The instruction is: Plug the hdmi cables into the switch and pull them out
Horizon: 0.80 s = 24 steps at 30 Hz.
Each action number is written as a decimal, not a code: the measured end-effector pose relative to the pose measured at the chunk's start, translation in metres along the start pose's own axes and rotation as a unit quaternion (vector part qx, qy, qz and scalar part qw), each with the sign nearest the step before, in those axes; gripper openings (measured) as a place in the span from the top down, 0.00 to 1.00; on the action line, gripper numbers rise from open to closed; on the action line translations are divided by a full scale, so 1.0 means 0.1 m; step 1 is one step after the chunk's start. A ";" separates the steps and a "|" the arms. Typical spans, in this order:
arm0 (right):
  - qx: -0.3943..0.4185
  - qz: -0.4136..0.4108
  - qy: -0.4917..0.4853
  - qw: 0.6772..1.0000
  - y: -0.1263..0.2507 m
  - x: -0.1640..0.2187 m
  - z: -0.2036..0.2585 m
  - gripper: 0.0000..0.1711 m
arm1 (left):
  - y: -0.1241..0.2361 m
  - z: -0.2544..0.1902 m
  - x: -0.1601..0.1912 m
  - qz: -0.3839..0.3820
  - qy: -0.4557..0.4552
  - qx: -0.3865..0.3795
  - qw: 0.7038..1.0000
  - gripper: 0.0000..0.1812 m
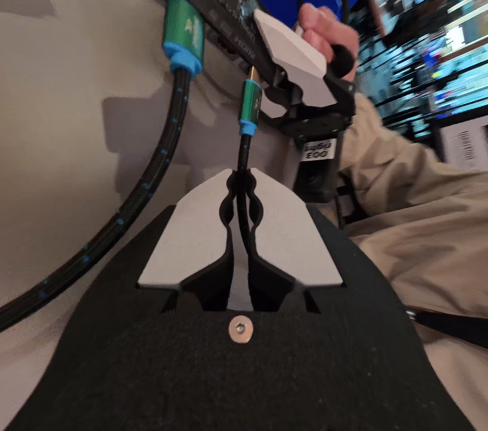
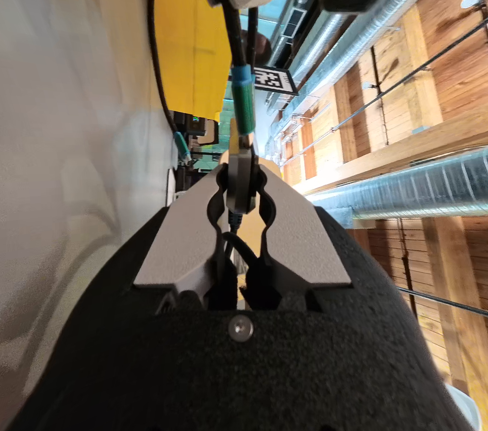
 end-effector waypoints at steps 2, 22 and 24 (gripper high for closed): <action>0.019 -0.003 0.000 1.000 0.01 -0.02 -0.05 0.89 | 0.03 -0.03 0.00 -0.031 0.038 0.045 0.998 0.97; 0.027 -0.009 -0.011 1.000 0.05 -0.08 -0.09 0.89 | 0.11 -0.02 -0.01 -0.022 0.063 0.106 0.992 0.97; 0.024 -0.010 -0.013 1.000 0.05 -0.08 -0.08 0.89 | 0.11 -0.01 -0.01 -0.021 0.068 0.115 0.991 0.97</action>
Point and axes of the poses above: each gripper's, where its closed fingertips meet, y back along the fingers, x out of its underside, z = x × y across the jaws, the point moved 7 cm from there along y, back along the fingers, and after that the axes turned 15 degrees about -y, right-handed, at the moved point
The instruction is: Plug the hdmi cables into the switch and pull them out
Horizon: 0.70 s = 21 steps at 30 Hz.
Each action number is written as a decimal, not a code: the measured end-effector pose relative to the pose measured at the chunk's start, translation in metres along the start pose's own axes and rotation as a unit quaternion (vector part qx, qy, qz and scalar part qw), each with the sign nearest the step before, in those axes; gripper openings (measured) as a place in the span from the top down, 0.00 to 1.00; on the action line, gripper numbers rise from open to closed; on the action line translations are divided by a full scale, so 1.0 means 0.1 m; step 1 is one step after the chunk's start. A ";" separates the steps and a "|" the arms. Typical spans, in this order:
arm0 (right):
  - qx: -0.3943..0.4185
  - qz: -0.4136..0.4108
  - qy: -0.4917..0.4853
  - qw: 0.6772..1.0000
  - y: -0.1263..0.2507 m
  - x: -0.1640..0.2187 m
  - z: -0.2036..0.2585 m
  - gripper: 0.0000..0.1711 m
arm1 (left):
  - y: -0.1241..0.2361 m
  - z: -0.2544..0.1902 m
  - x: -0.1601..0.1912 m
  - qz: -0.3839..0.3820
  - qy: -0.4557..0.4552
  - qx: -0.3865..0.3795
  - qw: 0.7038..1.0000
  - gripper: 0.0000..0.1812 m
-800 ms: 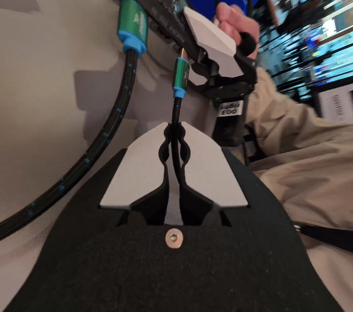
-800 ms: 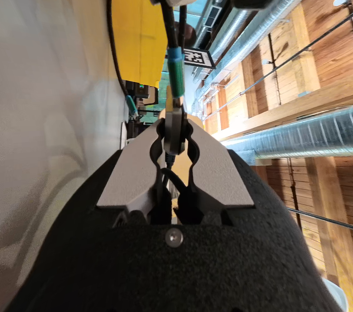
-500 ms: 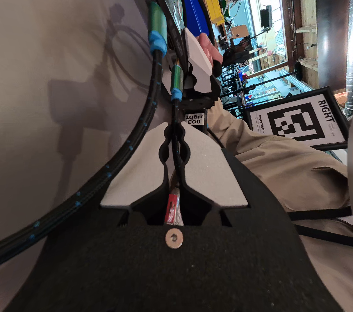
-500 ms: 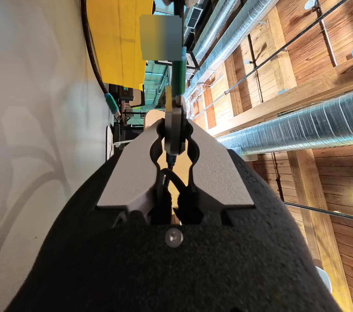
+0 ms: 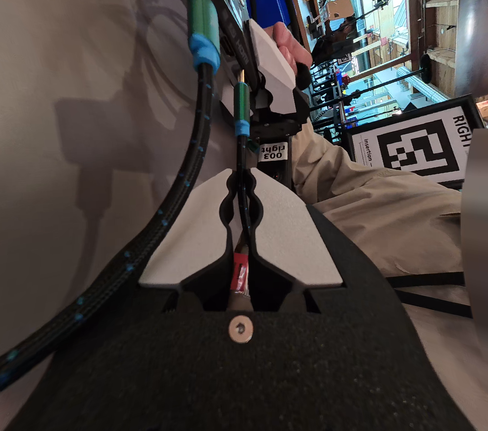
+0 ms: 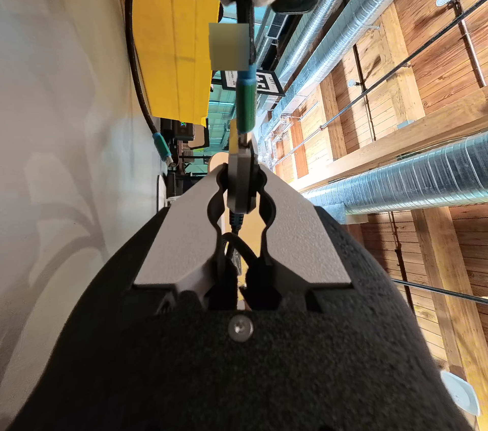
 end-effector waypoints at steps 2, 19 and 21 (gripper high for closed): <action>-0.004 0.000 0.001 1.000 0.00 0.00 0.02 0.89 | -0.01 0.01 0.02 -0.001 0.010 0.012 1.000 0.98; -0.002 0.011 0.005 1.000 0.01 0.01 0.01 0.89 | -0.08 0.13 0.10 -0.075 0.130 0.107 0.983 0.97; 0.004 0.010 0.014 1.000 0.02 0.01 0.00 0.89 | -0.07 0.11 0.08 -0.076 0.130 0.109 0.983 0.97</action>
Point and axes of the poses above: each gripper's, where its closed fingertips meet, y back along the fingers, x out of its underside, z = x × y across the jaws, the point moved 7 cm from there along y, back along the fingers, and after that the axes turned 15 degrees about -y, right-handed, at the moved point
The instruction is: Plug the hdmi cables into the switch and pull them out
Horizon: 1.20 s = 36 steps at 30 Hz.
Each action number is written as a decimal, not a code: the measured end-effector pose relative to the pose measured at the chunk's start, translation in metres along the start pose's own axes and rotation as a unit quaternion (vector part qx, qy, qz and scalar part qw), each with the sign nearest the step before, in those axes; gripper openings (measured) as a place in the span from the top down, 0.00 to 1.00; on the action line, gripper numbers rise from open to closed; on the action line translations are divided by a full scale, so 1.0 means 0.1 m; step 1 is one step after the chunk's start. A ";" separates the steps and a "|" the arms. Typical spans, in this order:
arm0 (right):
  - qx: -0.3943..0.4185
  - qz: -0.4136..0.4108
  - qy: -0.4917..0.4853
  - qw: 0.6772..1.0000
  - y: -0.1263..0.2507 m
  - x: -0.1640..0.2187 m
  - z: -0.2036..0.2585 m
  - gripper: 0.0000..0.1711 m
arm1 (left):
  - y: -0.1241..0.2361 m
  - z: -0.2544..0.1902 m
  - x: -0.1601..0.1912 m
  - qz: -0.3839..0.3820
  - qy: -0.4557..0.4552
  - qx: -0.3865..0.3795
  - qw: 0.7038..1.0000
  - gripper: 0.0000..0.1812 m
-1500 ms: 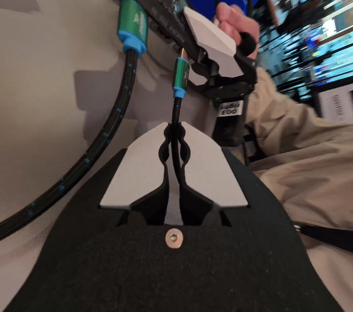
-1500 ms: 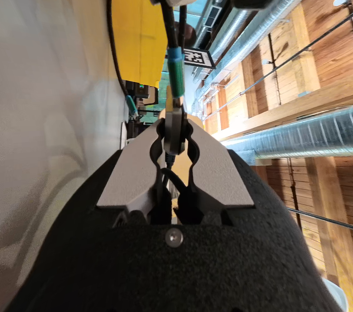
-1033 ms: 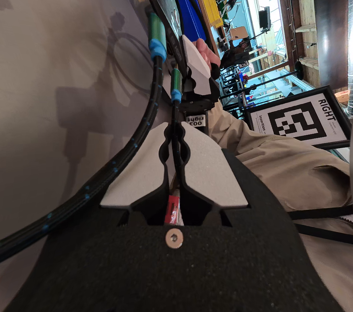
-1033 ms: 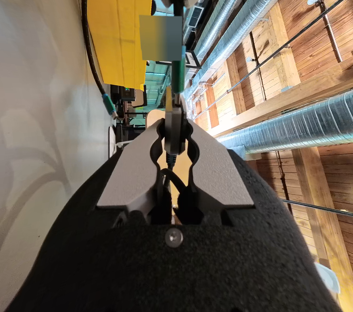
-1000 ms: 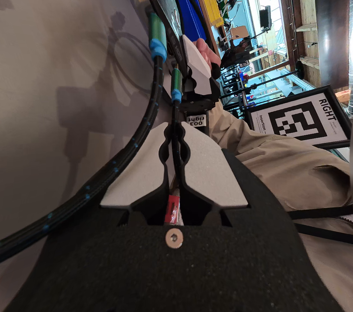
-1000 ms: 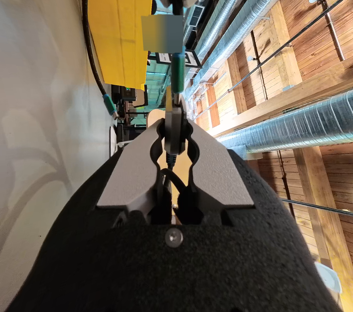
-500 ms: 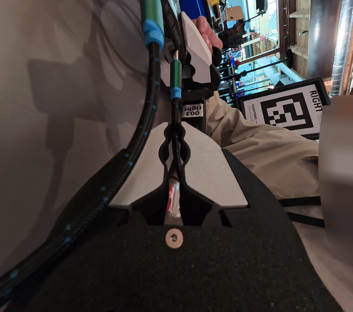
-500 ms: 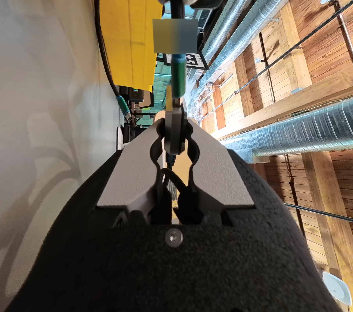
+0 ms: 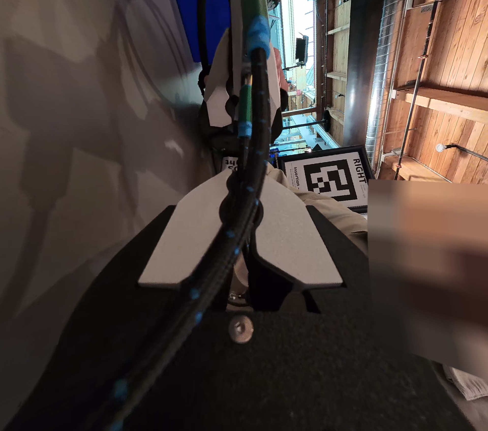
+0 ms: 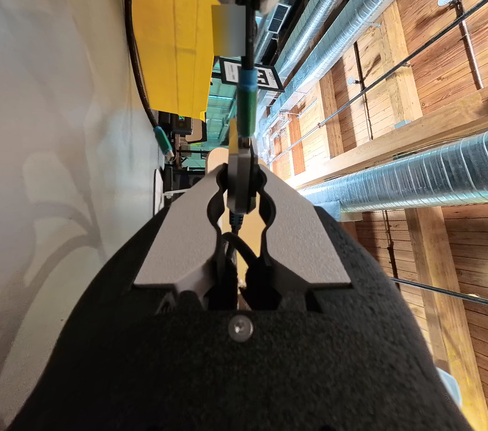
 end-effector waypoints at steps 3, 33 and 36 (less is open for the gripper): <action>0.013 -0.002 0.000 1.000 0.01 -0.01 -0.04 0.89 | 0.02 -0.03 -0.02 -0.003 -0.003 0.003 1.000 0.97; -0.006 -0.007 -0.010 1.000 0.03 -0.02 0.01 0.89 | -0.04 0.05 0.02 0.030 -0.018 0.019 0.999 0.97; -0.002 0.011 -0.013 1.000 0.02 0.01 -0.01 0.89 | -0.02 0.06 -0.03 -0.005 -0.057 -0.012 0.998 0.97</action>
Point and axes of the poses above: each gripper's, where its closed fingertips meet, y back along the fingers, x out of its underside, z = x × y across the jaws, the point moved 7 cm from there along y, back along the fingers, and after that the axes turned 15 degrees about -y, right-handed, at the moved point
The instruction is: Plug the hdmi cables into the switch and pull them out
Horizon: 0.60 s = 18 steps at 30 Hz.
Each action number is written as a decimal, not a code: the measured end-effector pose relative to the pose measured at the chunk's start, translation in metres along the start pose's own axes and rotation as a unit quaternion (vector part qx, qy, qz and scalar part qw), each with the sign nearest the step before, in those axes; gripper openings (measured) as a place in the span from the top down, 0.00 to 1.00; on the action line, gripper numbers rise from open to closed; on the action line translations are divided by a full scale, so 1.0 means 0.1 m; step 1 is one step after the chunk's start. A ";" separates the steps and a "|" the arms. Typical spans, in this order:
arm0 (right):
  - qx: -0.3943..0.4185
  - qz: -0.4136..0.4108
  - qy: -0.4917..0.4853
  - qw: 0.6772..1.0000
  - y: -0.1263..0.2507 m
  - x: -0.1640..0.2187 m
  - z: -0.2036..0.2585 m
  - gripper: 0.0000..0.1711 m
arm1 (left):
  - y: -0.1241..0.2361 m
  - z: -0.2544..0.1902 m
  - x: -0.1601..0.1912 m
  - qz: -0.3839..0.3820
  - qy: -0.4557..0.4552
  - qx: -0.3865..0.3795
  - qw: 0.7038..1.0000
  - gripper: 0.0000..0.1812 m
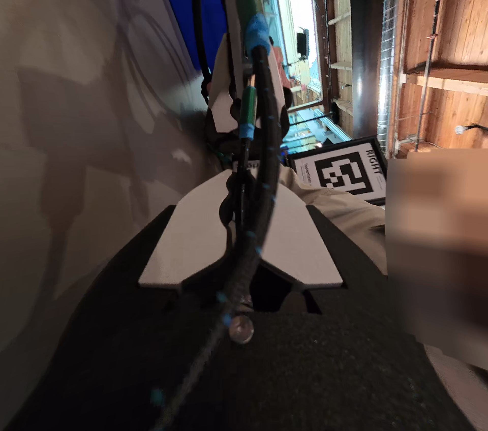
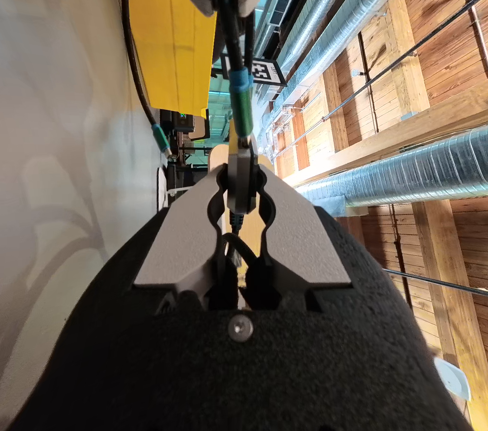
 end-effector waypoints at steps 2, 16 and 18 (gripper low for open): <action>-0.006 -0.005 0.005 1.000 0.00 -0.01 0.03 0.89 | 0.01 0.03 -0.05 -0.032 -0.030 -0.033 0.998 0.96; -0.027 0.017 -0.020 0.999 -0.04 -0.04 0.09 0.89 | -0.19 0.12 -0.16 -0.039 -0.111 -0.089 0.989 0.92; -0.031 0.019 -0.019 0.999 -0.04 -0.03 0.09 0.89 | -0.19 0.12 -0.16 -0.030 -0.108 -0.080 0.990 0.92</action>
Point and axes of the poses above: each gripper's, where its closed fingertips meet, y back along the fingers, x out of its underside, z = x × y across the jaws, the point moved 7 cm from there along y, back along the fingers, and after that the axes turned 15 degrees about -y, right-handed, at the moved point
